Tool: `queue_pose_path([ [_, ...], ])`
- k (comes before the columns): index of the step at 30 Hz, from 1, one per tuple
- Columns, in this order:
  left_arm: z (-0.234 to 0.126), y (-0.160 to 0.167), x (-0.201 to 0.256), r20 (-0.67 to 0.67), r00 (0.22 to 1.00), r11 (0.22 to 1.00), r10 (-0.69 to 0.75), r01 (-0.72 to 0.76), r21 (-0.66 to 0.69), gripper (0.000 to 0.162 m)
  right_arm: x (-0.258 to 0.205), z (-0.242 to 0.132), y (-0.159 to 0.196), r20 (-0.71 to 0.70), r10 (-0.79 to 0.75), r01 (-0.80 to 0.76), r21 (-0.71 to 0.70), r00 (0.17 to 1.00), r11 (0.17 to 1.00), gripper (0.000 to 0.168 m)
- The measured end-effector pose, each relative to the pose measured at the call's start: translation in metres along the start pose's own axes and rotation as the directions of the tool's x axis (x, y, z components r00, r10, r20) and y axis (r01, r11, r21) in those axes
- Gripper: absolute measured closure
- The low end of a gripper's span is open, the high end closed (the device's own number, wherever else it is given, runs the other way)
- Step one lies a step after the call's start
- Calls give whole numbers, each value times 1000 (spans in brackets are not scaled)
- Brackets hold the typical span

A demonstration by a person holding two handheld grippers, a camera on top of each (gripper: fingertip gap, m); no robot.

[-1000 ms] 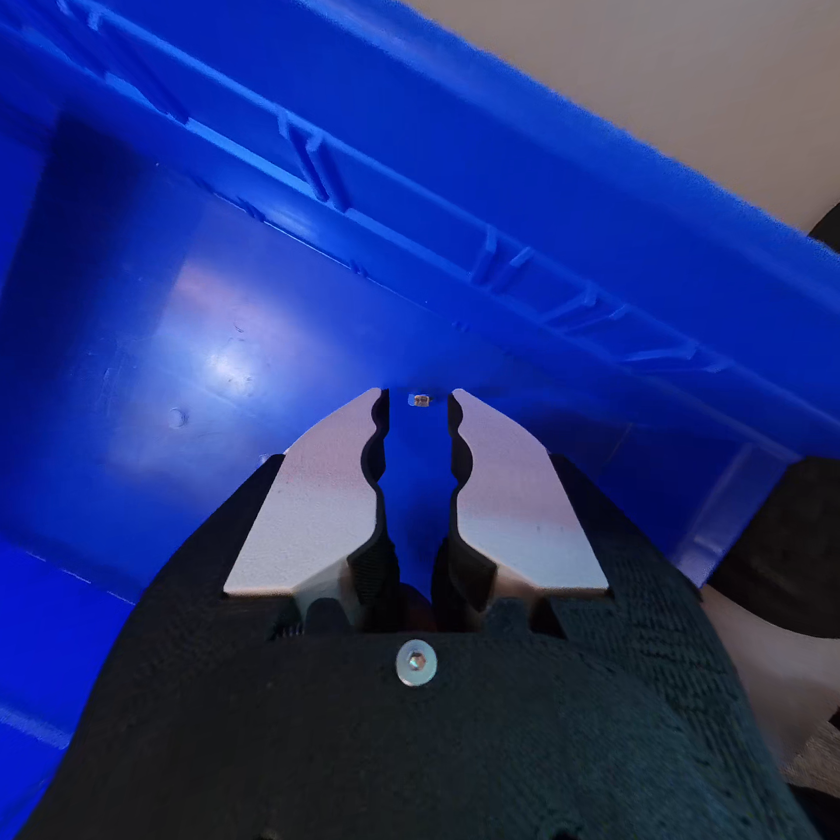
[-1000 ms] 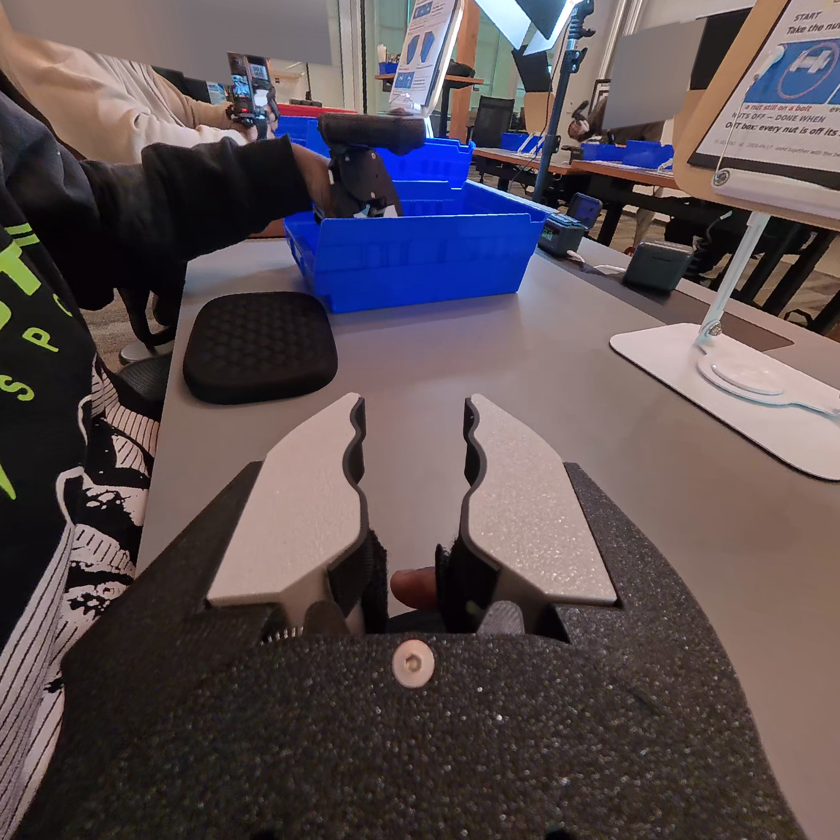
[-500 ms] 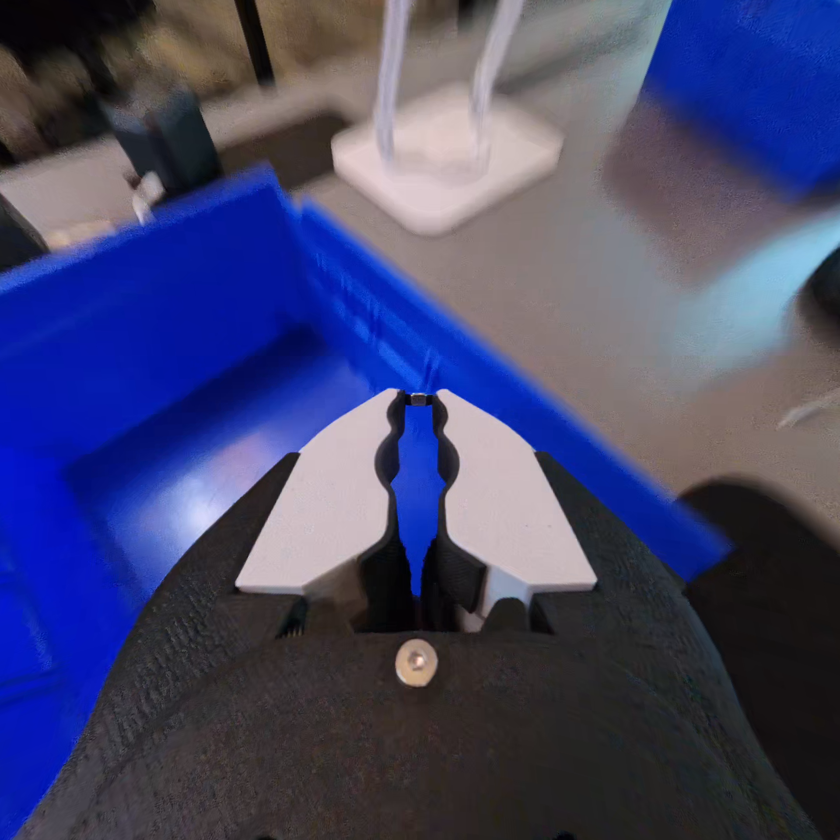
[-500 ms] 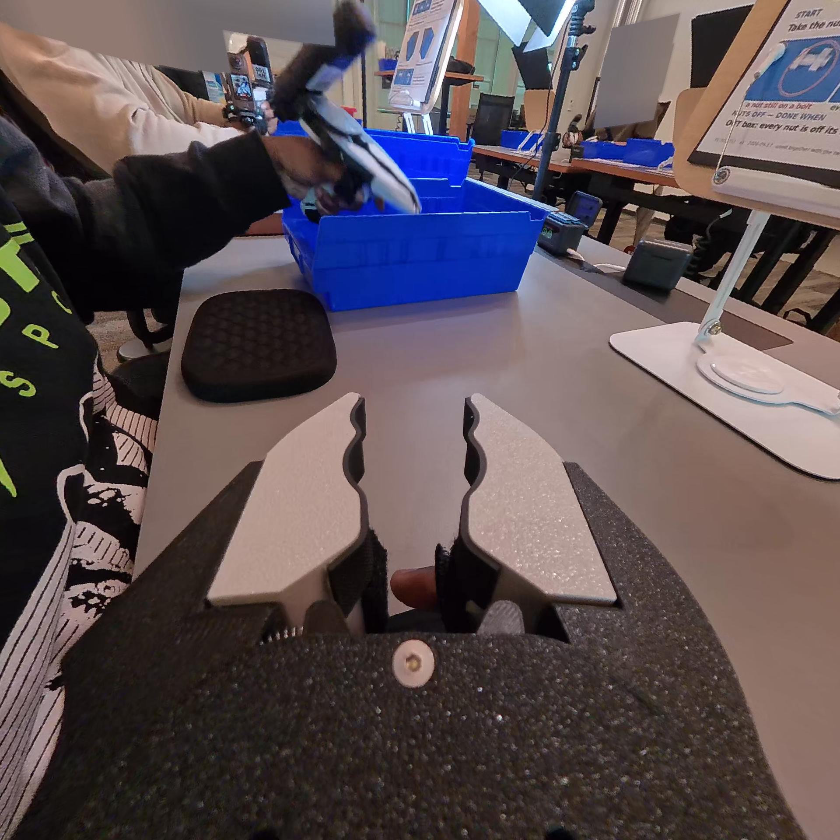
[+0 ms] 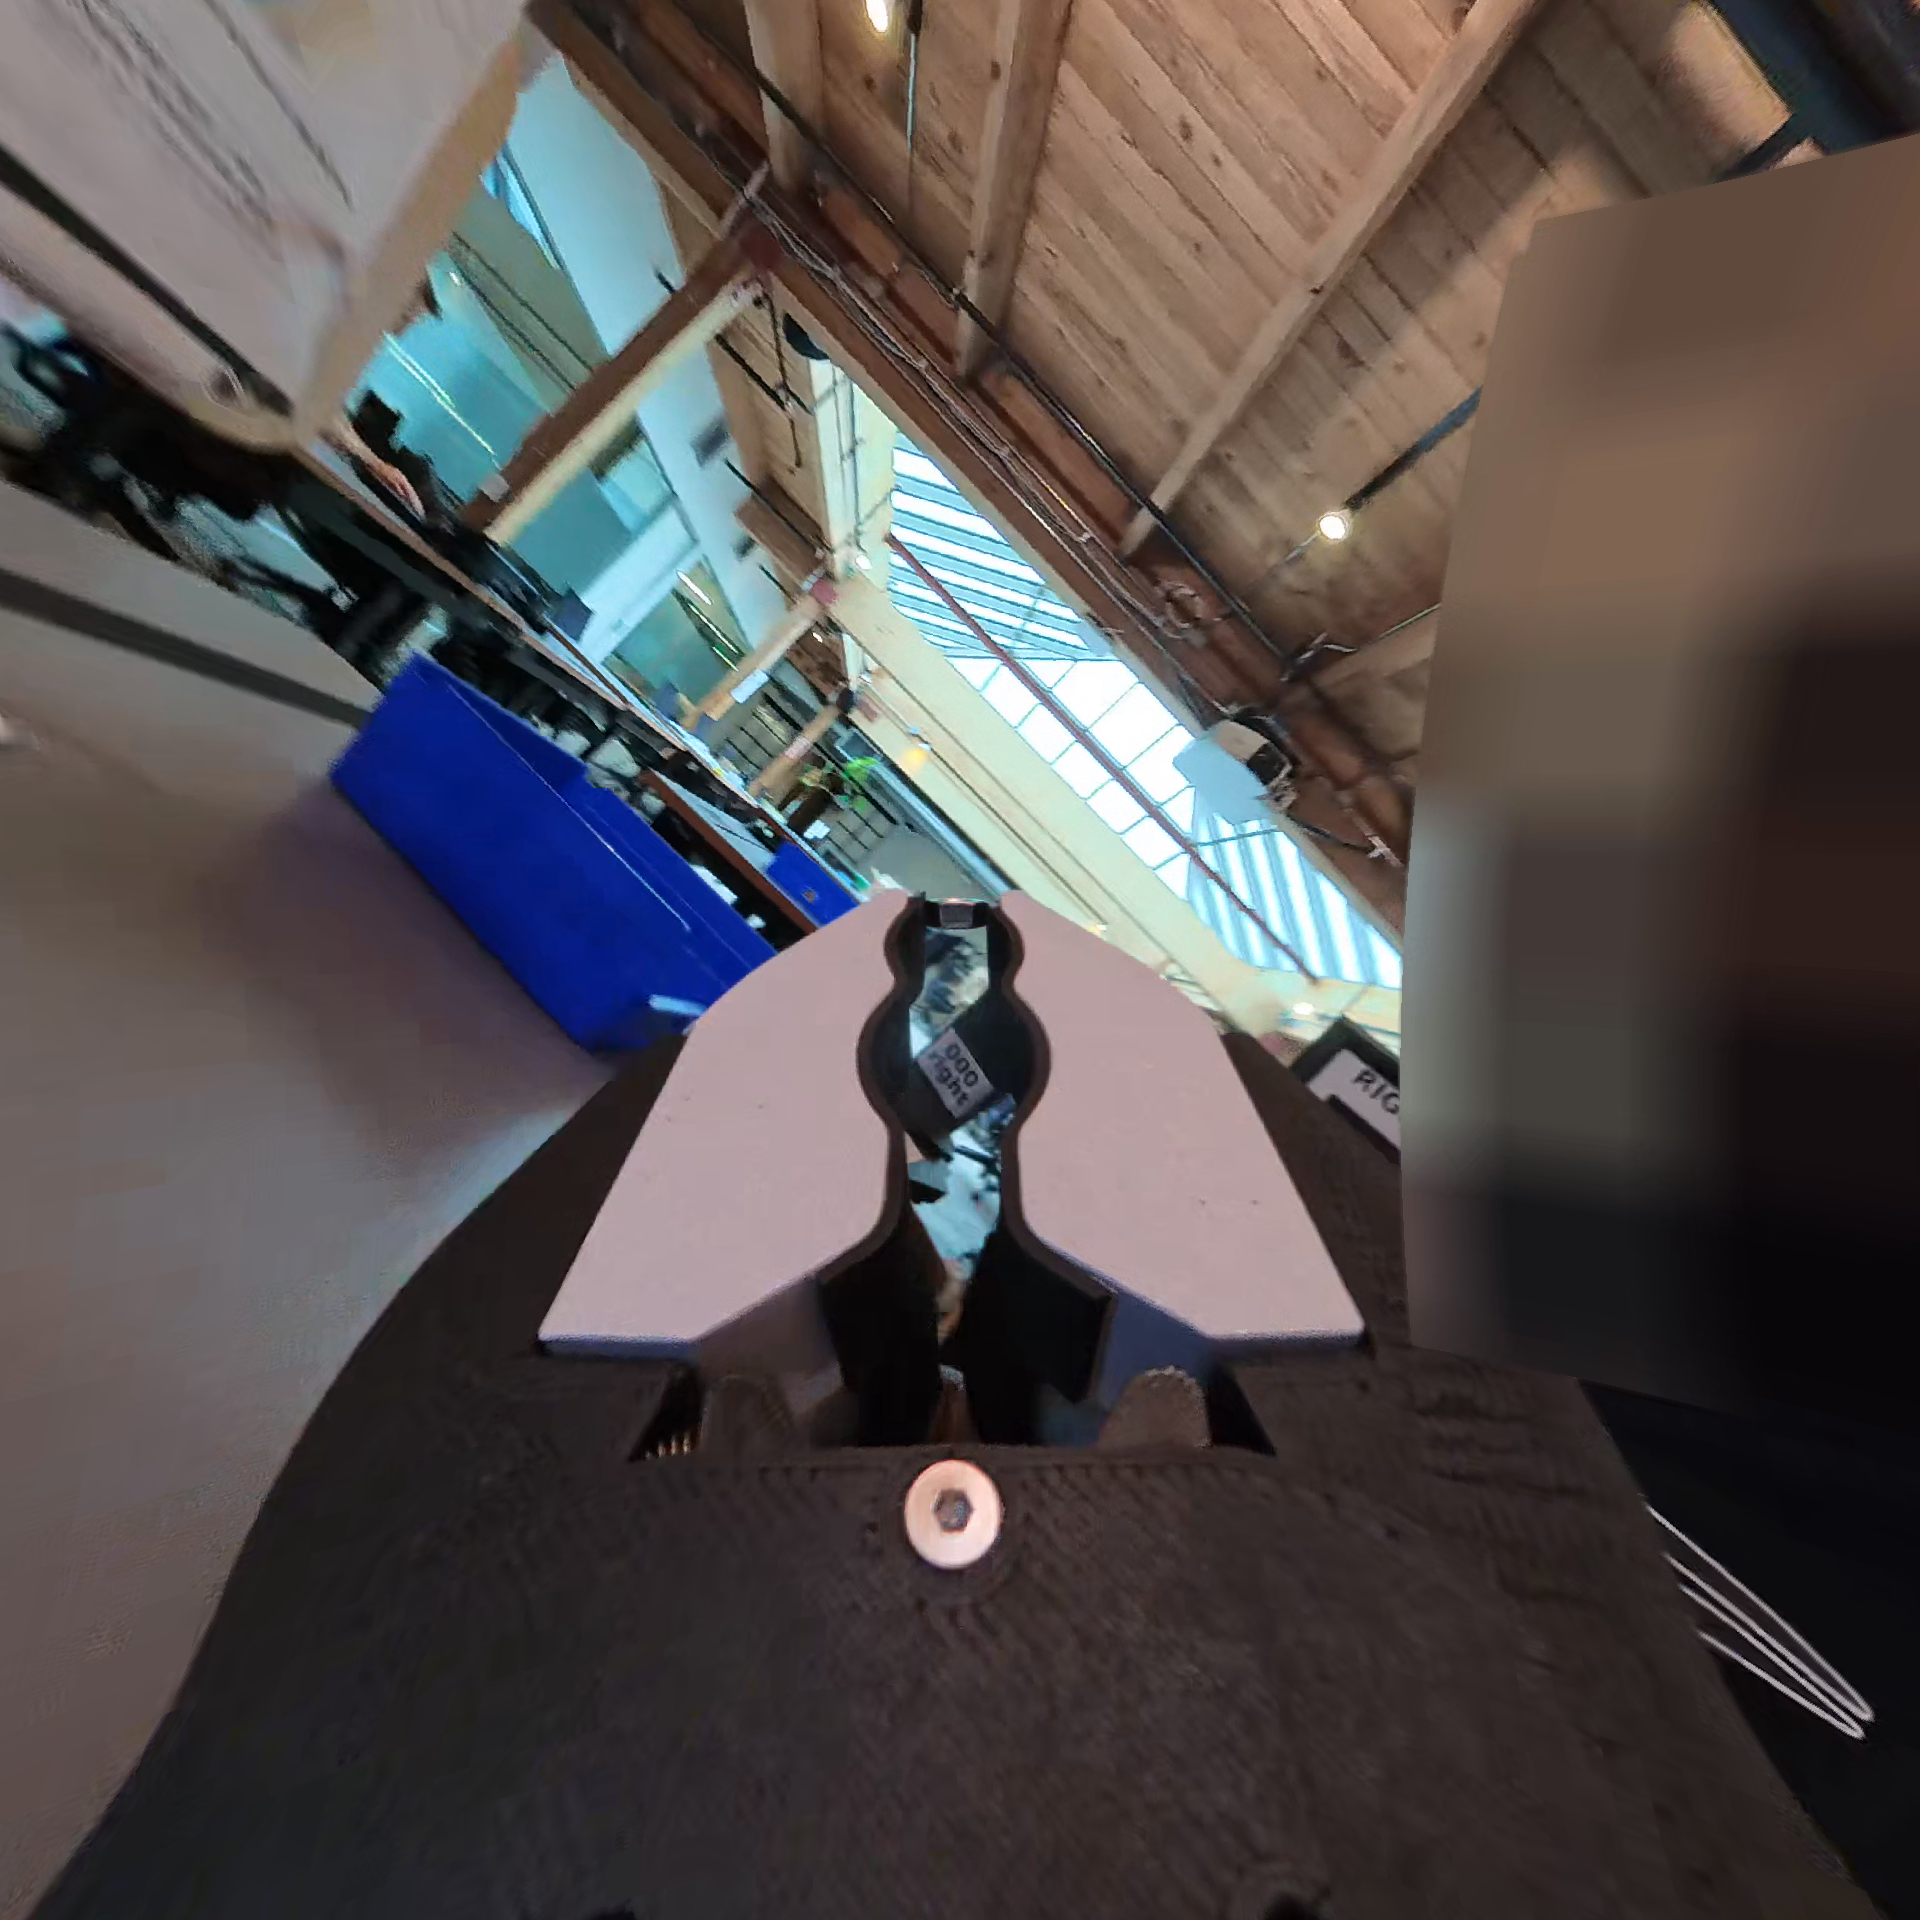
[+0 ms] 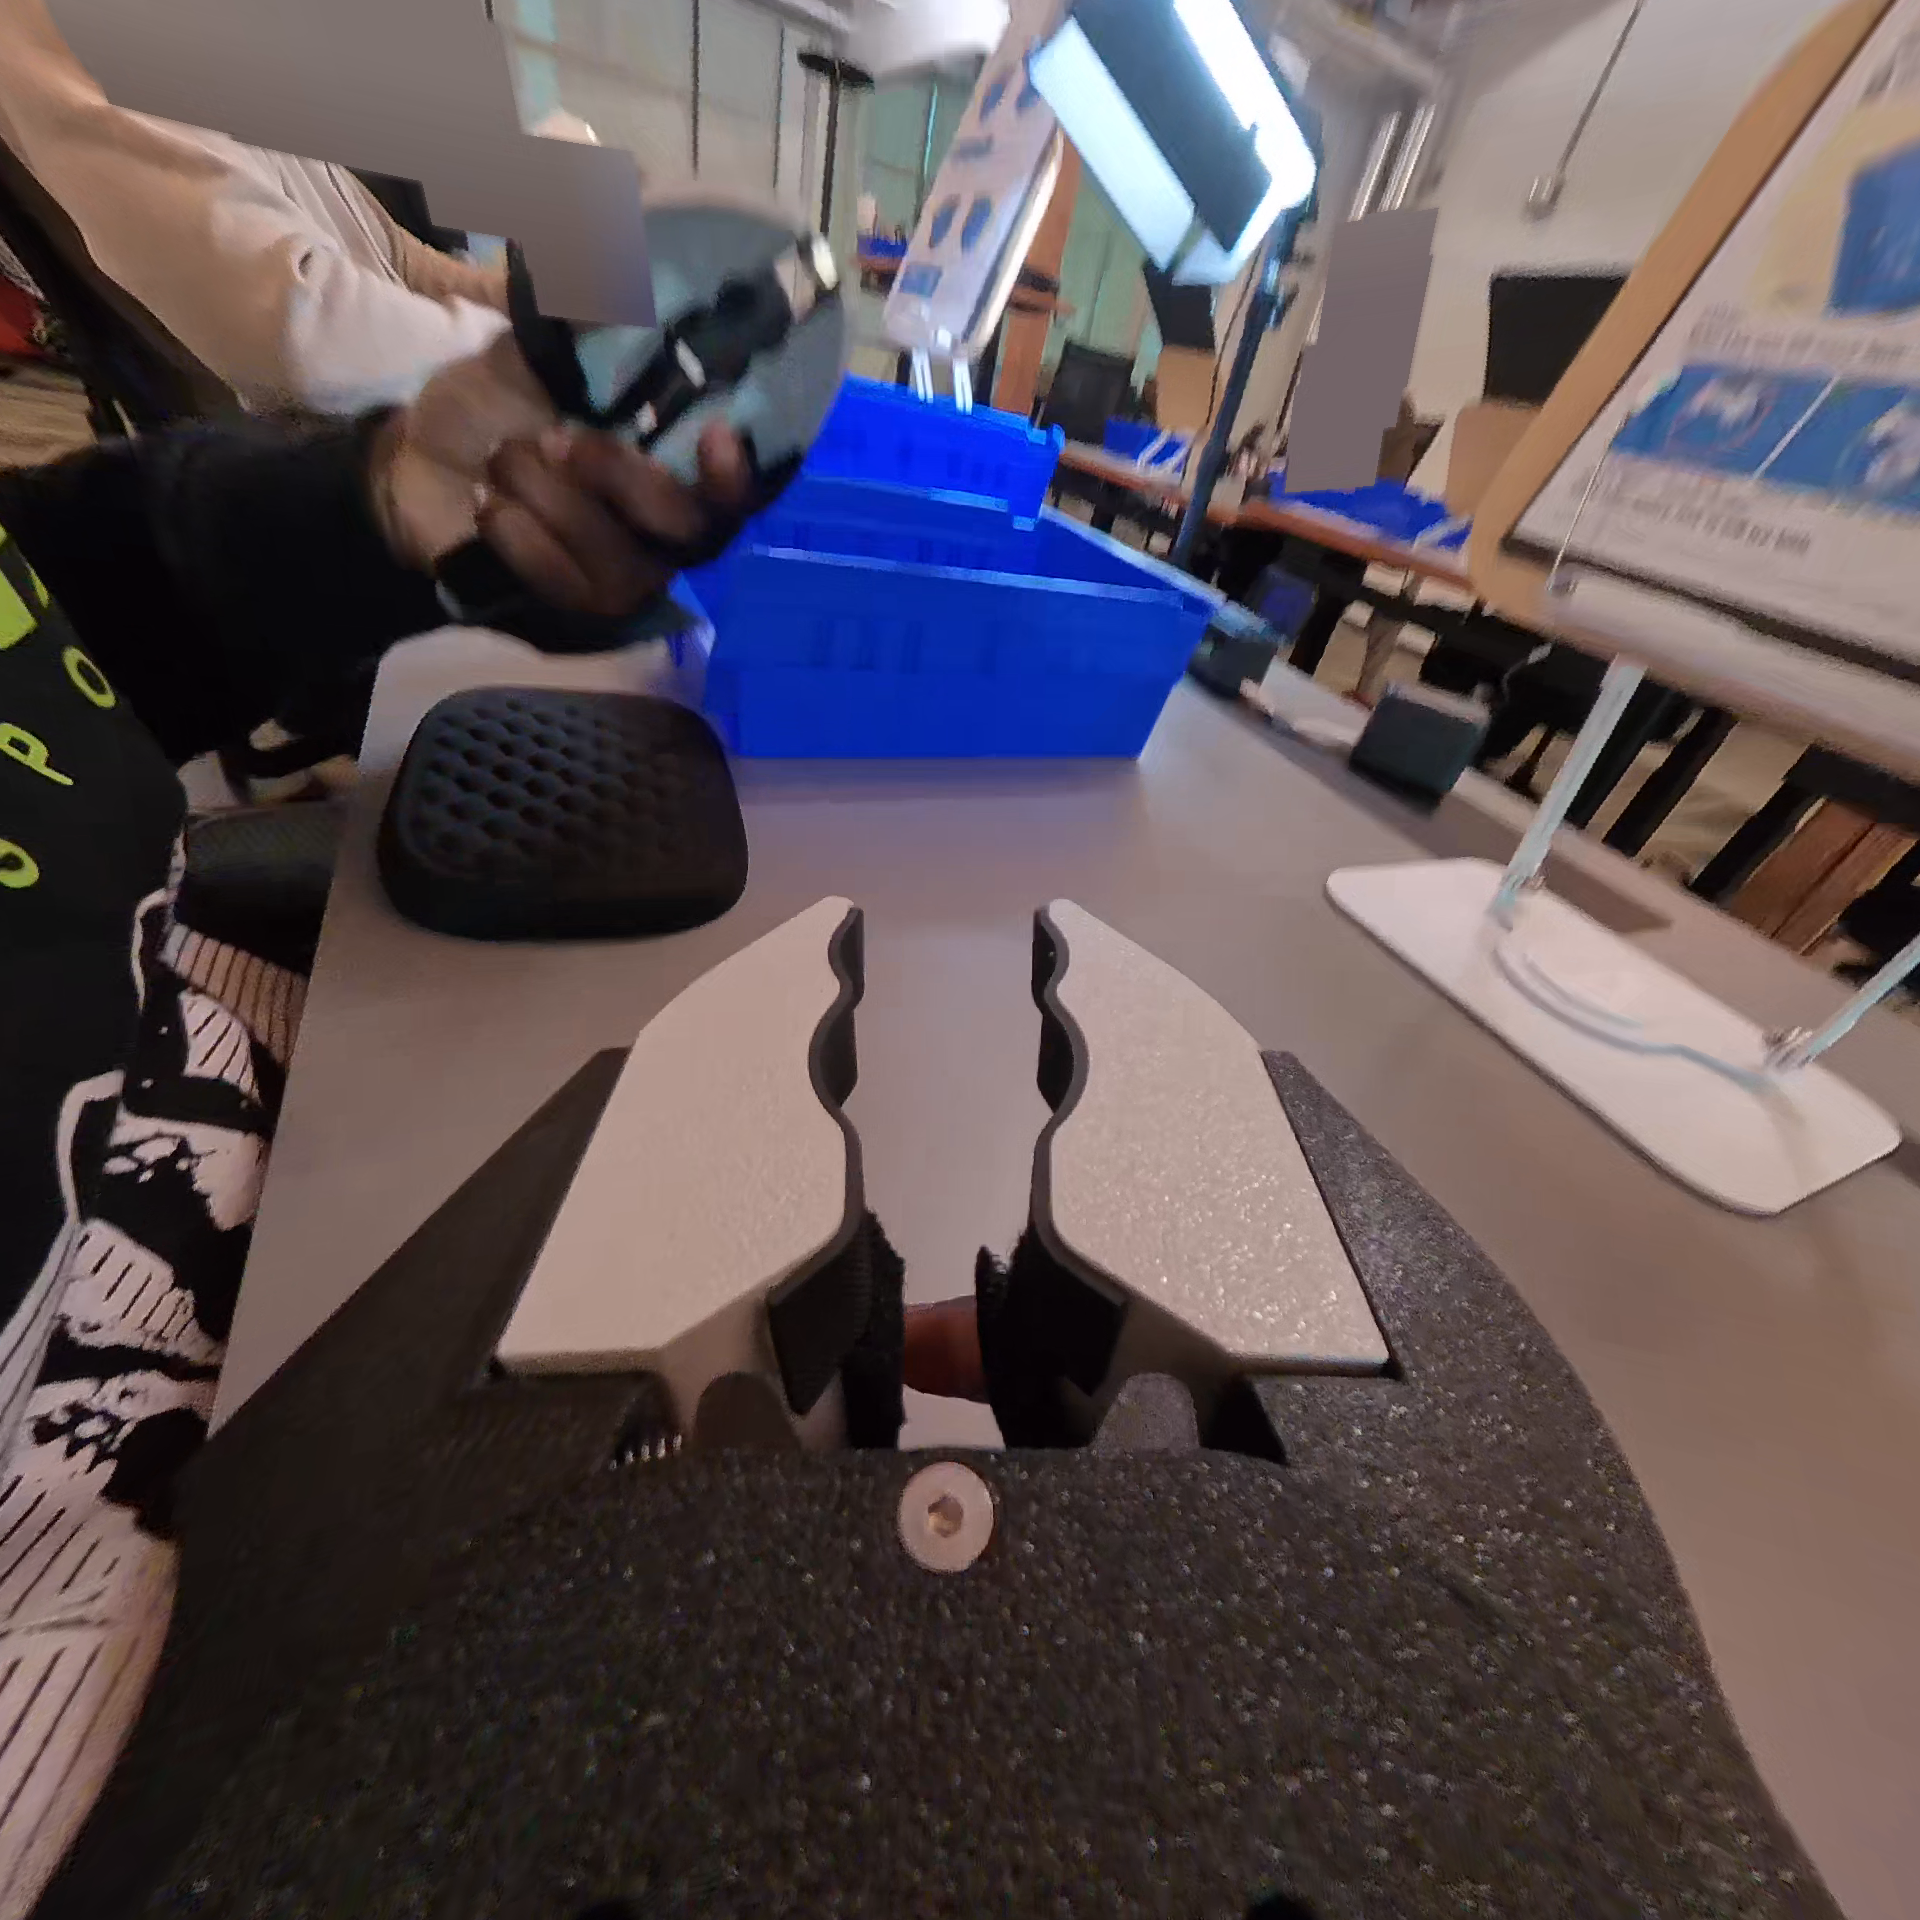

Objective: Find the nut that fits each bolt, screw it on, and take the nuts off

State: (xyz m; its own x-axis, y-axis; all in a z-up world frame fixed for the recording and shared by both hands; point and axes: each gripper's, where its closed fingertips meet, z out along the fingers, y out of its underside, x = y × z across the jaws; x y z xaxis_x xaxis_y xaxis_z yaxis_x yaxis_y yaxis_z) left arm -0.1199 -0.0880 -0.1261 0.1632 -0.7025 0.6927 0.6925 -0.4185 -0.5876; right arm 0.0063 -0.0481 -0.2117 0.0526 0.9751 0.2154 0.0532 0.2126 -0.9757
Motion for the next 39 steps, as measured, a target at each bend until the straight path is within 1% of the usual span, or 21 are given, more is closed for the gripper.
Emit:
queue_pose_path([
  [4,17,33,-5,-45,989,990,-138,136,-40,151,-14,8,-40,-11,-137,137,147,990,980,145],
  [7,27,52,-6,-68,975,976,-211,206,-76,151,-26,22,-58,3,-223,219,178,975,959,147],
  [10,34,65,-5,-85,963,963,-256,246,-111,151,-35,35,-65,22,-283,275,180,959,945,147],
  [16,37,80,-5,-92,954,949,-287,269,-167,151,-41,48,-63,32,-360,352,152,932,924,152],
  [19,38,86,-5,-90,956,946,-280,258,-198,151,-44,48,-62,36,-378,369,154,925,917,162],
  [20,38,86,-4,-91,956,945,-279,256,-202,151,-44,48,-62,39,-377,367,153,925,917,163],
  [22,38,89,-7,-75,964,945,-256,233,-228,150,-44,46,-58,62,-347,337,132,936,932,164],
  [23,37,91,-9,-61,974,949,-218,197,-246,148,-43,44,-56,77,-308,298,122,948,947,164],
  [24,36,93,-13,-38,986,953,-160,145,-267,140,-41,40,-54,94,-248,237,110,964,965,164],
  [25,33,95,-19,-8,997,952,-83,77,-297,136,-38,37,-48,130,-160,151,76,979,986,164],
  [26,29,97,-26,26,1000,943,7,2,-331,134,-37,33,-37,179,-46,46,1,983,999,164],
  [27,25,97,-33,64,992,927,104,-74,-368,131,-35,30,-21,213,75,-52,-108,974,993,164],
  [28,20,98,-41,95,974,899,206,-150,-411,130,-35,27,-2,226,180,-129,-225,957,966,164],
  [30,9,99,-56,135,908,817,396,-282,-502,127,-39,21,32,239,330,-204,-432,913,878,164],
  [32,-1,101,-67,143,827,718,543,-370,-589,125,-44,17,56,232,389,-203,-564,892,801,164],
  [33,-4,103,-71,136,794,677,592,-398,-619,125,-47,16,65,231,408,-194,-613,883,766,164],
  [35,-8,107,-74,121,764,632,634,-421,-650,124,-57,13,81,241,477,-180,-712,845,679,164],
  [37,-9,109,-75,116,762,625,637,-422,-656,124,-63,14,93,241,511,-157,-771,825,617,164],
  [39,-9,108,-74,116,768,631,630,-420,-652,124,-66,15,98,250,527,-134,-799,812,586,164],
])
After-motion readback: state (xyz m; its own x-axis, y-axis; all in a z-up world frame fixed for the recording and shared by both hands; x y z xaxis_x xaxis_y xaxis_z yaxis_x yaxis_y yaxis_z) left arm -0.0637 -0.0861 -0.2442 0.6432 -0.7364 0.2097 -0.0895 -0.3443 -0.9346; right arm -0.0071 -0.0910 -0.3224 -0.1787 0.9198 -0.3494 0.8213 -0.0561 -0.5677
